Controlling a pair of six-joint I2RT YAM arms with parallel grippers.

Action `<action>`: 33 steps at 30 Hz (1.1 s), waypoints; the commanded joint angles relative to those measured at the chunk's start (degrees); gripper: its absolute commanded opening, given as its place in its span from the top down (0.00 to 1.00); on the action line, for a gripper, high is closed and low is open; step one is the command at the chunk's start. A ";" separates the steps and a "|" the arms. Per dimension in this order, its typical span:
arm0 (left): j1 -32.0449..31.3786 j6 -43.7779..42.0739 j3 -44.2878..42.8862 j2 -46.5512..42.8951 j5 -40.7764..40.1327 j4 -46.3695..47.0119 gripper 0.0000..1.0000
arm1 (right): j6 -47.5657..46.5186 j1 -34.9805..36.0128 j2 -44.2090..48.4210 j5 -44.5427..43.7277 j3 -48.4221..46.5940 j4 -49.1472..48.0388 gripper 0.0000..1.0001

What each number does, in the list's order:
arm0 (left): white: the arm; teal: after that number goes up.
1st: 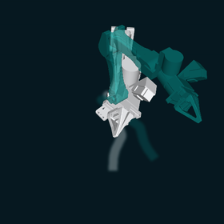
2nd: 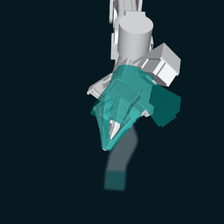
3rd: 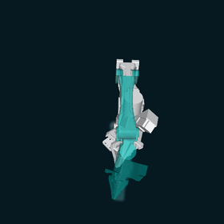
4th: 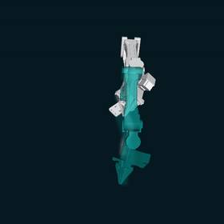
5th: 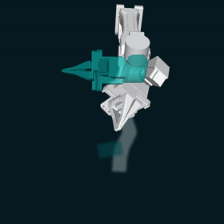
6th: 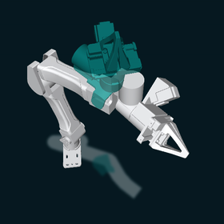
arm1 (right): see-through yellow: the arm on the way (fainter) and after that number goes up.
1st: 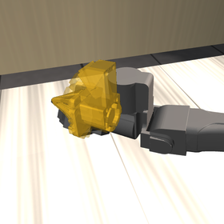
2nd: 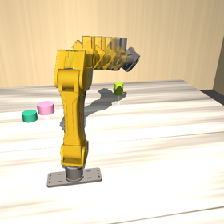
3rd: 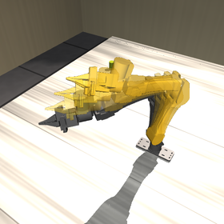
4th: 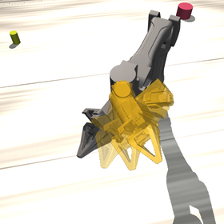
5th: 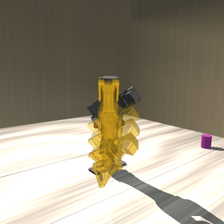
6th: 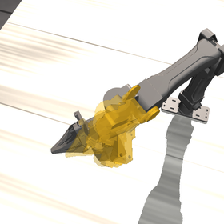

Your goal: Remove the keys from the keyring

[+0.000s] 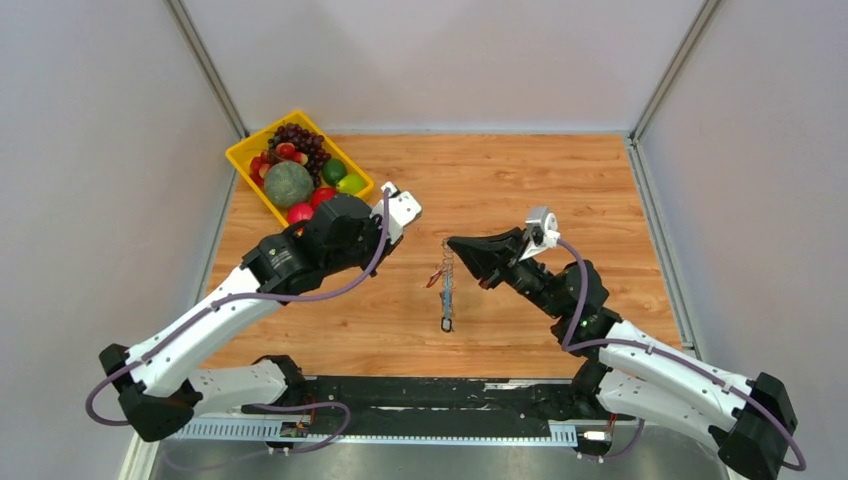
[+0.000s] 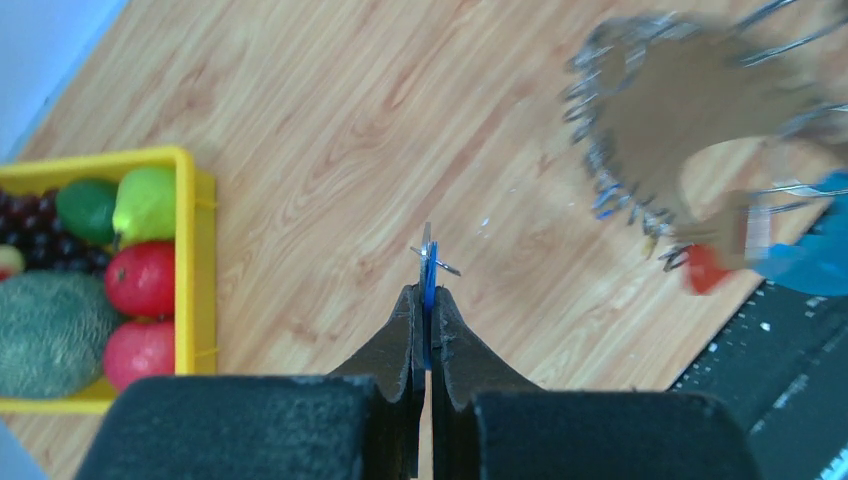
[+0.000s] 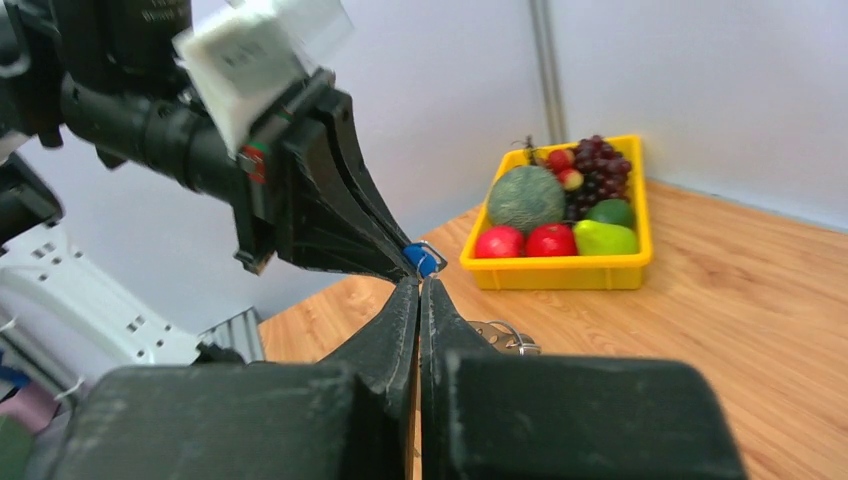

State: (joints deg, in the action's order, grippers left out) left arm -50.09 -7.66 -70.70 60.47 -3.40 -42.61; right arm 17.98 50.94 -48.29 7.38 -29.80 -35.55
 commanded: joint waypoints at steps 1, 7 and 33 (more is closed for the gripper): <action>3.86 8.94 -0.15 4.67 -5.24 0.81 1.00 | -2.75 0.10 3.93 -11.89 -0.44 4.64 1.00; 15.18 16.10 6.00 11.87 10.95 12.55 0.97 | -6.42 0.12 6.96 -18.88 -2.61 14.60 1.00; 24.07 28.98 14.91 23.16 14.78 30.38 0.01 | -13.73 0.03 6.49 -29.43 -5.44 23.27 1.00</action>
State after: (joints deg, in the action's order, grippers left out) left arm -25.93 18.96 -56.62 87.11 9.72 -18.70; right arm 5.37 50.92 -40.05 -19.77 -30.98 -11.94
